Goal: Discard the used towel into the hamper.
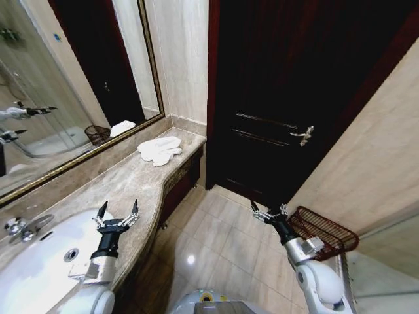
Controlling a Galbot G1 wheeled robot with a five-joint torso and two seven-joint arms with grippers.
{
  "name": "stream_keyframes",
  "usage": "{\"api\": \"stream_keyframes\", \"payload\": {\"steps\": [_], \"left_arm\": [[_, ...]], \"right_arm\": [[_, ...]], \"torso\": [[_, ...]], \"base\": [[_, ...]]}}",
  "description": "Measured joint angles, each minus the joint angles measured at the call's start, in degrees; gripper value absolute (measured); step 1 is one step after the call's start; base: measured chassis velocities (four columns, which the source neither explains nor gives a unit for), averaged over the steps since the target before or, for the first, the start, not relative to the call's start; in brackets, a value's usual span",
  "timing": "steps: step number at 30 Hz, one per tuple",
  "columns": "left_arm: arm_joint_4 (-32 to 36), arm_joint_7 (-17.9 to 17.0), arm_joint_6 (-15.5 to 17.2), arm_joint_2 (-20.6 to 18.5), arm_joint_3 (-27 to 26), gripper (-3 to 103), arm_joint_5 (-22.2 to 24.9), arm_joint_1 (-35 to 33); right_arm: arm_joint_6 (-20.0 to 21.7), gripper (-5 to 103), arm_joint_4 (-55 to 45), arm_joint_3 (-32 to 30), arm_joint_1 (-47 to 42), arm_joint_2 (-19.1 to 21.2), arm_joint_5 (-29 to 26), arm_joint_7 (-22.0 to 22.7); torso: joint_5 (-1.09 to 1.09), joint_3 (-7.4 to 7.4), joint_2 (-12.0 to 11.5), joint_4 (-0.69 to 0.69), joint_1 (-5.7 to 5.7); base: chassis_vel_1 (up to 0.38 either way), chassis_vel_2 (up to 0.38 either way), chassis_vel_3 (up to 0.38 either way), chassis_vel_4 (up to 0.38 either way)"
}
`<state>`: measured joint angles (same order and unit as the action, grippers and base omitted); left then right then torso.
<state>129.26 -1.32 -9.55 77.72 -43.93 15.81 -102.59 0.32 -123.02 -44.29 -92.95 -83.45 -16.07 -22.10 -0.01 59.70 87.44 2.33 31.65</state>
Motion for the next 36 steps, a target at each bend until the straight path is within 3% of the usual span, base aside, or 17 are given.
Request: {"api": "stream_keyframes", "payload": {"steps": [36], "left_arm": [[-0.5,0.1,-0.2,-0.1,-0.2,100,0.0,0.0]], "right_arm": [[0.1,100,0.1,-0.1,0.5,0.0,0.3,0.0]], "torso": [[0.01,0.0,0.0,0.0,0.0]], "base": [[-0.122,0.126,0.127,-0.128]]}}
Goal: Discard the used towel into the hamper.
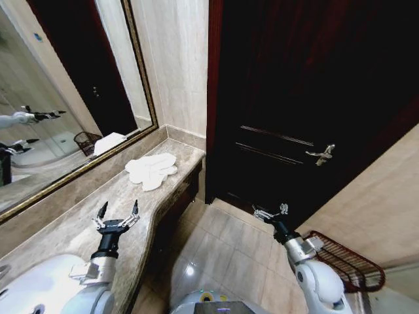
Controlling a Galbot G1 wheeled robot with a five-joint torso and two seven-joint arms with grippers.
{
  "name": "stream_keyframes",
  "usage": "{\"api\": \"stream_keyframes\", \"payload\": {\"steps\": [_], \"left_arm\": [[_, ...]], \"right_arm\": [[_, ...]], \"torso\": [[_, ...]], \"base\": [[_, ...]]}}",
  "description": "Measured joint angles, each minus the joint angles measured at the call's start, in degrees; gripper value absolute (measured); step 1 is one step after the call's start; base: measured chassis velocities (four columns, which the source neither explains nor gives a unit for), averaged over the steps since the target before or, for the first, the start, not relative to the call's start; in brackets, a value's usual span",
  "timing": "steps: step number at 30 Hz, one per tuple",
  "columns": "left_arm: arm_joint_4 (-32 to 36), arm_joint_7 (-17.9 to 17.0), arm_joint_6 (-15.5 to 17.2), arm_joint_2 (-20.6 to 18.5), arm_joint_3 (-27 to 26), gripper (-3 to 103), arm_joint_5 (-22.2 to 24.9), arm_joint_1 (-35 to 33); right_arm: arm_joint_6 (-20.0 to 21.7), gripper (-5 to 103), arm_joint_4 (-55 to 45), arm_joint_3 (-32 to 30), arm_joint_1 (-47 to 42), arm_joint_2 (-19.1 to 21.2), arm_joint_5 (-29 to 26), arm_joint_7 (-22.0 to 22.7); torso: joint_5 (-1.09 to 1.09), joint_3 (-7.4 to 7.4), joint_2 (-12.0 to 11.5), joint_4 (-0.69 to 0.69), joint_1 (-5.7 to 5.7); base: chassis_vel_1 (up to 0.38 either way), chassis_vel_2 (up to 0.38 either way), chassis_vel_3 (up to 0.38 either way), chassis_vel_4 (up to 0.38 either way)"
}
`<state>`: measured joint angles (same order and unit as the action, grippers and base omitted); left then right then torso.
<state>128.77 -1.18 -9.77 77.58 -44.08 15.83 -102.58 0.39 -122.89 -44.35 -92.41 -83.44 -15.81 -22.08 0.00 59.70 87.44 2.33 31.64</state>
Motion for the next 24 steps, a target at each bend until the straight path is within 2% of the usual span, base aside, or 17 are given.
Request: {"api": "stream_keyframes", "payload": {"steps": [24], "left_arm": [[0.0,0.1,0.2,0.1,0.1,100,0.0,0.2]], "right_arm": [[0.0,100,-0.2,-0.2,-0.2,0.1,-0.1,0.0]], "torso": [[0.0,0.0,0.0,0.01,0.0]], "base": [[-0.125,0.132,0.127,-0.129]]}}
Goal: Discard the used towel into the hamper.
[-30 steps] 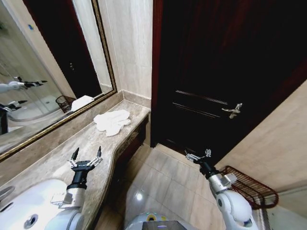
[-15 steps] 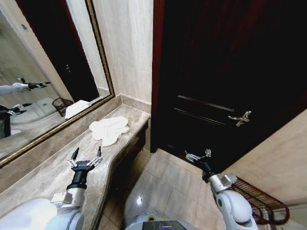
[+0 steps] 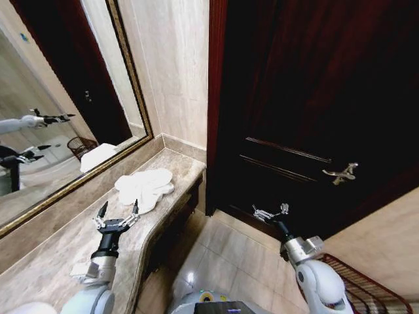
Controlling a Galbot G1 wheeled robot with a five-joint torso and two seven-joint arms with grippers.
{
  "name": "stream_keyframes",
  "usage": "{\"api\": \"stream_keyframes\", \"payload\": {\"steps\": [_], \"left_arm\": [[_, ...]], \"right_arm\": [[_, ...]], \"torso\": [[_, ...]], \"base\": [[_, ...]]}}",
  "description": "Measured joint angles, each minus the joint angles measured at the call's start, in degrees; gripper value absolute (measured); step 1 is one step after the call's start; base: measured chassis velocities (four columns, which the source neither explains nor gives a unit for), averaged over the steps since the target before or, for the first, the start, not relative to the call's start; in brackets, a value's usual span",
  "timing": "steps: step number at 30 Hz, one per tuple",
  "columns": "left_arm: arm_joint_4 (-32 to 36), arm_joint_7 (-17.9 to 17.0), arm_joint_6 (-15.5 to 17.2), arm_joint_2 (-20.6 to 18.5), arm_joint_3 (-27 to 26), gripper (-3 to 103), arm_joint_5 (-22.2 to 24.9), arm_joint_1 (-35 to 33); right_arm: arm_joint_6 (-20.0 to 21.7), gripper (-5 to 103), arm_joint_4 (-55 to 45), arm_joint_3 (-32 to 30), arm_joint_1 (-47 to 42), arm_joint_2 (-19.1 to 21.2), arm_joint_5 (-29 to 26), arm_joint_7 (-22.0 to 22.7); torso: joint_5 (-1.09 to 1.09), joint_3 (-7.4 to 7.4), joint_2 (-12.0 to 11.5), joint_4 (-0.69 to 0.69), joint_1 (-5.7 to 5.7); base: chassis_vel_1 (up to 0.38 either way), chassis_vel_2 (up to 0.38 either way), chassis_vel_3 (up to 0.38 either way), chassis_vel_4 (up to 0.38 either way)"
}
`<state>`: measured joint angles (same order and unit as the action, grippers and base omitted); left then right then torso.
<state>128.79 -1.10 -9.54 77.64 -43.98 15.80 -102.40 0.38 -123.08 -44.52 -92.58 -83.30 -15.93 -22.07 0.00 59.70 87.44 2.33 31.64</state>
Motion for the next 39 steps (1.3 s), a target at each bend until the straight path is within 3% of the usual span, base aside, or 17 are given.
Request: {"api": "stream_keyframes", "payload": {"steps": [13,17,20,22,27,31,33,39], "left_arm": [[0.0,0.0,0.3,0.0,0.0,100,0.1,0.0],[1.2,0.0,3.1,-0.3,-0.1,100,0.2,-0.3],[4.0,0.0,9.7,-1.7,-0.8,100,1.9,-0.6],[4.5,0.0,11.3,-2.1,-1.0,100,2.5,-0.6],[8.4,-2.9,22.1,-4.2,-2.7,100,5.9,-1.9],[7.5,-5.5,24.1,-4.4,-2.9,100,5.6,-0.4],[6.7,-6.4,27.8,-5.1,-2.7,100,8.1,1.5],[4.2,-7.4,33.1,-6.7,-1.2,100,9.8,6.5]], "right_arm": [[-1.1,100,0.0,0.2,0.0,0.0,-0.5,0.0],[-1.4,100,0.0,0.3,0.1,0.0,-0.6,0.0],[-1.9,100,0.4,0.2,-0.1,0.1,-0.6,0.0],[-2.0,100,0.5,0.1,-0.2,0.1,-0.6,0.0],[-2.7,100,1.0,-0.4,-0.5,0.2,-0.9,0.1],[-3.2,100,1.2,-0.5,-0.8,0.1,-1.2,0.2],[-3.7,100,1.3,-0.6,-1.0,0.0,-1.3,0.4],[-4.4,100,1.9,-0.7,-1.3,0.0,-1.6,0.9]], "torso": [[0.0,0.0,0.0,0.0,0.01],[0.0,0.01,0.0,0.01,0.05],[0.0,0.01,0.0,-0.01,0.01],[0.0,0.0,0.0,-0.01,0.0],[-0.01,-0.01,0.0,0.0,-0.03],[0.01,-0.01,0.0,0.01,-0.02],[0.0,0.0,0.0,0.0,0.0],[0.0,0.0,0.0,0.0,0.0]], "base": [[-0.134,0.126,0.124,-0.117],[-0.08,0.069,0.059,-0.058],[-0.017,0.016,0.006,0.0],[0.0,0.0,0.0,0.0],[0.0,0.0,0.0,0.0],[0.0,0.0,0.0,0.0],[0.0,0.0,0.0,0.0],[0.0,0.0,0.0,0.0]]}}
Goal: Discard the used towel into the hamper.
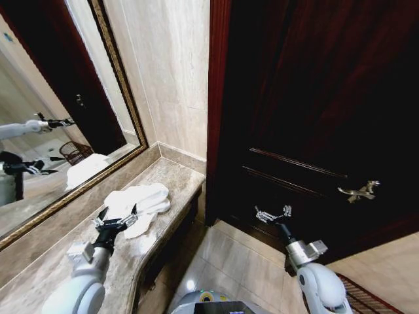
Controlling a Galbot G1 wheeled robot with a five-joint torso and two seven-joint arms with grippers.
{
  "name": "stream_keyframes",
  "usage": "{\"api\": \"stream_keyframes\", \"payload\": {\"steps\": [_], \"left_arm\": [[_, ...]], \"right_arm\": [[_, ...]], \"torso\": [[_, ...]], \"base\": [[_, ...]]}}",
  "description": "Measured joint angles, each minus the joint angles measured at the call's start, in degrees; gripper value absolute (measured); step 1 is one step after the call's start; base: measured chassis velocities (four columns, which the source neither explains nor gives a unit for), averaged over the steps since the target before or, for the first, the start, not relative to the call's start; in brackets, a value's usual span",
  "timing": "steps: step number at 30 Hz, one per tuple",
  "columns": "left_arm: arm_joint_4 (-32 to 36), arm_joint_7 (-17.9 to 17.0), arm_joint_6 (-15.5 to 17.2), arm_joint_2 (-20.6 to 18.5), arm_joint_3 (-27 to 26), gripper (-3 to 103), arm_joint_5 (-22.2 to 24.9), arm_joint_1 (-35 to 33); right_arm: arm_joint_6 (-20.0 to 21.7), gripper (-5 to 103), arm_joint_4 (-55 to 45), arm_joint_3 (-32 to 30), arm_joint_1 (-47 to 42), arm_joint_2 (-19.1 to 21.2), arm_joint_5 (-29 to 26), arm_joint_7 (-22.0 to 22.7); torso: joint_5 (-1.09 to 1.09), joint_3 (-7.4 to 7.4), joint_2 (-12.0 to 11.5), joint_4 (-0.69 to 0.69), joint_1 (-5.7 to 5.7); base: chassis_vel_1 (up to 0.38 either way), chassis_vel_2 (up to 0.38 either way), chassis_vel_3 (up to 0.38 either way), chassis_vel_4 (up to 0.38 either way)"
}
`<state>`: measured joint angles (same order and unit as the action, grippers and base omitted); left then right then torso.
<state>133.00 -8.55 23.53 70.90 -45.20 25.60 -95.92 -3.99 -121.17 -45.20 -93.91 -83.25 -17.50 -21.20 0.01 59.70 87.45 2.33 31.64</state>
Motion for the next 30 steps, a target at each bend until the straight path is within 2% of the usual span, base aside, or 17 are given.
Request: {"api": "stream_keyframes", "payload": {"steps": [1,3,9,14,17,20,30], "left_arm": [[-0.3,-0.6,2.3,-0.5,0.5,100,0.6,1.6],[-0.5,-3.2,4.8,-0.9,1.2,100,1.6,3.5],[-1.4,-5.7,9.2,-1.0,1.6,100,2.4,5.3],[-3.5,-5.6,9.6,-1.2,1.8,100,2.9,6.0],[-5.2,-4.5,9.2,-1.8,2.0,100,3.1,6.7],[-8.5,-2.1,9.1,-4.4,2.0,100,4.5,9.1],[-11.9,-1.9,9.7,-7.6,2.6,100,9.4,11.9]], "right_arm": [[-0.2,100,0.1,0.0,0.0,0.0,0.0,0.0],[-0.4,100,0.4,0.0,0.0,0.0,0.0,0.2],[-0.6,100,1.0,0.5,0.3,0.0,0.4,0.3],[-0.6,100,1.1,0.8,0.6,-0.2,0.7,0.3],[-0.5,100,1.0,0.9,0.9,-0.2,0.9,0.3],[-0.2,100,1.0,1.1,1.5,-0.1,1.1,0.3],[-0.2,100,2.0,2.0,2.3,0.3,2.0,0.1]], "torso": [[0.0,0.0,0.0,0.0,0.0],[0.0,0.0,0.0,-0.01,0.0],[0.0,0.0,0.0,0.0,0.0],[0.0,0.0,0.0,0.01,0.0],[0.0,0.0,0.0,0.01,0.0],[0.01,0.0,0.0,0.01,0.0],[0.01,0.0,0.0,0.01,0.0]], "base": [[0.0,0.0,0.0,0.0],[0.0,0.0,0.0,0.0],[0.0,0.0,0.0,0.0],[0.0,0.0,0.0,0.0],[0.0,0.0,0.0,0.0],[0.0,0.0,0.0,0.0],[0.0,0.0,0.0,0.0]]}}
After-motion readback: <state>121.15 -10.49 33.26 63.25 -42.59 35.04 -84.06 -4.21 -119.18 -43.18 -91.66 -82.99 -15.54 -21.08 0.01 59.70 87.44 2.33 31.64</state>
